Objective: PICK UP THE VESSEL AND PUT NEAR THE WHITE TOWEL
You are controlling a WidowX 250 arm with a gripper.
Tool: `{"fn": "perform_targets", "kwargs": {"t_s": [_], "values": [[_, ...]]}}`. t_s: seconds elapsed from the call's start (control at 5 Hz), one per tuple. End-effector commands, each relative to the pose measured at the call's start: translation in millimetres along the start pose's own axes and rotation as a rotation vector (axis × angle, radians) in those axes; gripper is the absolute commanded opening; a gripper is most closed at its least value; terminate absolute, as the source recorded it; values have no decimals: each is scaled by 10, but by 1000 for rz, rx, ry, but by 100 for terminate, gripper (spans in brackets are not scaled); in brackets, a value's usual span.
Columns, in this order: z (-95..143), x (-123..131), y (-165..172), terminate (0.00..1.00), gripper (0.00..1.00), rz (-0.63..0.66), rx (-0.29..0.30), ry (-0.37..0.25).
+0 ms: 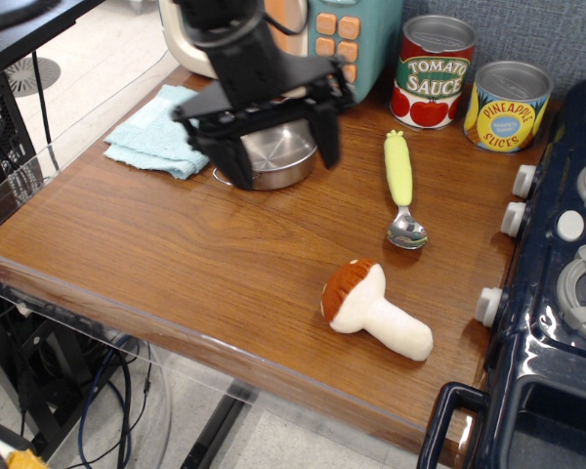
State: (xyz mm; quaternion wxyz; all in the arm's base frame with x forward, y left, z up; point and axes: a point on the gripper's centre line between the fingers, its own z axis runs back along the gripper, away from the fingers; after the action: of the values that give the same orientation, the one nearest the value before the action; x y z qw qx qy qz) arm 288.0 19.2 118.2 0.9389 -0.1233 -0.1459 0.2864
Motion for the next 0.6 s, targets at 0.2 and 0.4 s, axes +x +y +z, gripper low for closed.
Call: {"fn": "perform_targets", "kwargs": {"t_s": [0.2,0.4], "values": [[-56,924,494,0,100,161,140,-181],[-135,1113,582,0,100,200,154,-194]]}}
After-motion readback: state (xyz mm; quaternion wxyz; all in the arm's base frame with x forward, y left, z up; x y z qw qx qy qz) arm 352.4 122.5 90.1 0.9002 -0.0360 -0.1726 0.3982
